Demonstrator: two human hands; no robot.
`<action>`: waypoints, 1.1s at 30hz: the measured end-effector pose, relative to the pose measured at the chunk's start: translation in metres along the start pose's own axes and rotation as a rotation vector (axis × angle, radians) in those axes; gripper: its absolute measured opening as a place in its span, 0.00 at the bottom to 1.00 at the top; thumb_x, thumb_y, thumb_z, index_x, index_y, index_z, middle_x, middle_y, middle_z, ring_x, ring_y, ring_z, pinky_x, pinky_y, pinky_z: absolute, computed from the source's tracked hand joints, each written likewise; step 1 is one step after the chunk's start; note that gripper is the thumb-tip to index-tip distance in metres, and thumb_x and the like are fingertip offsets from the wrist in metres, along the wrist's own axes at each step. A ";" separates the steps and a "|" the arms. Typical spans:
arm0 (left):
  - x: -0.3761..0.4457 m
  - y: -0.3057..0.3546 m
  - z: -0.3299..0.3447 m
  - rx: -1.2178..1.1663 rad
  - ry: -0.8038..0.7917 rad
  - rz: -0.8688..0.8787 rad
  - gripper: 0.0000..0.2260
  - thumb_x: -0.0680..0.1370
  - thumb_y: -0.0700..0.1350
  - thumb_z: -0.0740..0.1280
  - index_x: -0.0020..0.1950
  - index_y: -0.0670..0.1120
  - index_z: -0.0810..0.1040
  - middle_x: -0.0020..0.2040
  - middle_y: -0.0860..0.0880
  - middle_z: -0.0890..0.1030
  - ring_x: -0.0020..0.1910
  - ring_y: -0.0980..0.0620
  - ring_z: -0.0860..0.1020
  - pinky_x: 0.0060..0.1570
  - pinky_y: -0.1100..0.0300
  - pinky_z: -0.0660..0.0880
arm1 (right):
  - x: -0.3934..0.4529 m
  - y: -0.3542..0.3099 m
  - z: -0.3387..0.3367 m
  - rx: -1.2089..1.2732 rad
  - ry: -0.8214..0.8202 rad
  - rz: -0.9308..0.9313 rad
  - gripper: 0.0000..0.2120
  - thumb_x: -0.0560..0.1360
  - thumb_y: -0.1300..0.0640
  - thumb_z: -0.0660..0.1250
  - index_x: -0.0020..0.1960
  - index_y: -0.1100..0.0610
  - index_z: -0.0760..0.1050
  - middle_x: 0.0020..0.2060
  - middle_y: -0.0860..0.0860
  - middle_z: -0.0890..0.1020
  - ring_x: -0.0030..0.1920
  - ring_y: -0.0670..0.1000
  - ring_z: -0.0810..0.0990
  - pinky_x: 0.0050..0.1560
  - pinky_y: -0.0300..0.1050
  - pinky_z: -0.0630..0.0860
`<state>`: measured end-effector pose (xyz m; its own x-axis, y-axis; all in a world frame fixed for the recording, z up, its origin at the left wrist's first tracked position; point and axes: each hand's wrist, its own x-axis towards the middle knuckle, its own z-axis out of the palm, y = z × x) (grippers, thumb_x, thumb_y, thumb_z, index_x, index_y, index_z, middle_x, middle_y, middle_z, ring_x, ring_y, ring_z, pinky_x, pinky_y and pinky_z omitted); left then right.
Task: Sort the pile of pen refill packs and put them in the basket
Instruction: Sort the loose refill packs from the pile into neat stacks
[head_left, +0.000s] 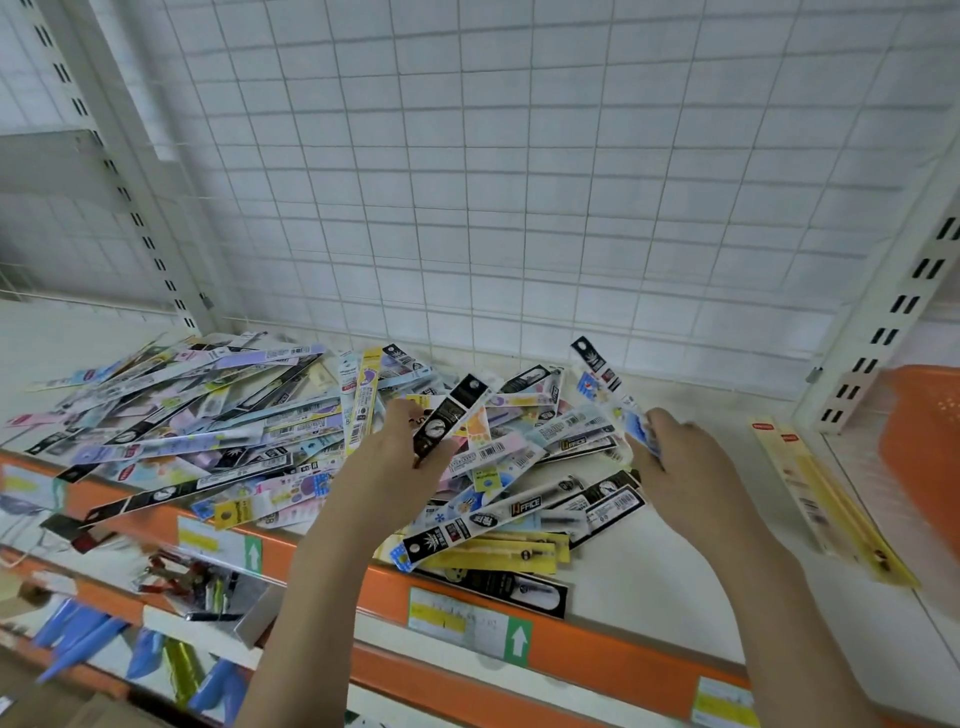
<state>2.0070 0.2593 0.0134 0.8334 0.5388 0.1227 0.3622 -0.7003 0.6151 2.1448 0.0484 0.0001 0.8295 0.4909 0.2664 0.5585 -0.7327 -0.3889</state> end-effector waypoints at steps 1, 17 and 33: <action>0.003 0.001 0.000 0.081 -0.021 -0.041 0.25 0.75 0.56 0.64 0.67 0.47 0.63 0.48 0.46 0.78 0.42 0.47 0.76 0.37 0.59 0.68 | -0.001 0.002 0.001 0.022 -0.001 0.009 0.07 0.79 0.59 0.58 0.45 0.57 0.60 0.30 0.46 0.64 0.38 0.55 0.66 0.31 0.47 0.58; 0.042 0.030 -0.011 -0.028 0.044 0.080 0.17 0.75 0.48 0.68 0.29 0.44 0.69 0.25 0.50 0.66 0.25 0.53 0.65 0.28 0.61 0.59 | -0.001 0.010 -0.006 0.141 0.046 0.150 0.15 0.77 0.46 0.61 0.41 0.53 0.59 0.27 0.47 0.68 0.28 0.50 0.67 0.27 0.44 0.60; 0.042 0.039 -0.031 -0.659 0.158 -0.053 0.07 0.74 0.45 0.69 0.36 0.48 0.81 0.28 0.52 0.78 0.29 0.58 0.74 0.33 0.64 0.68 | 0.001 0.009 -0.004 0.153 0.026 0.196 0.19 0.76 0.46 0.63 0.35 0.50 0.56 0.27 0.48 0.70 0.27 0.51 0.68 0.28 0.45 0.62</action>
<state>2.0435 0.2692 0.0662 0.7321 0.6618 0.1611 0.0288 -0.2664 0.9634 2.1509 0.0403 0.0004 0.9229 0.3325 0.1940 0.3823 -0.7319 -0.5640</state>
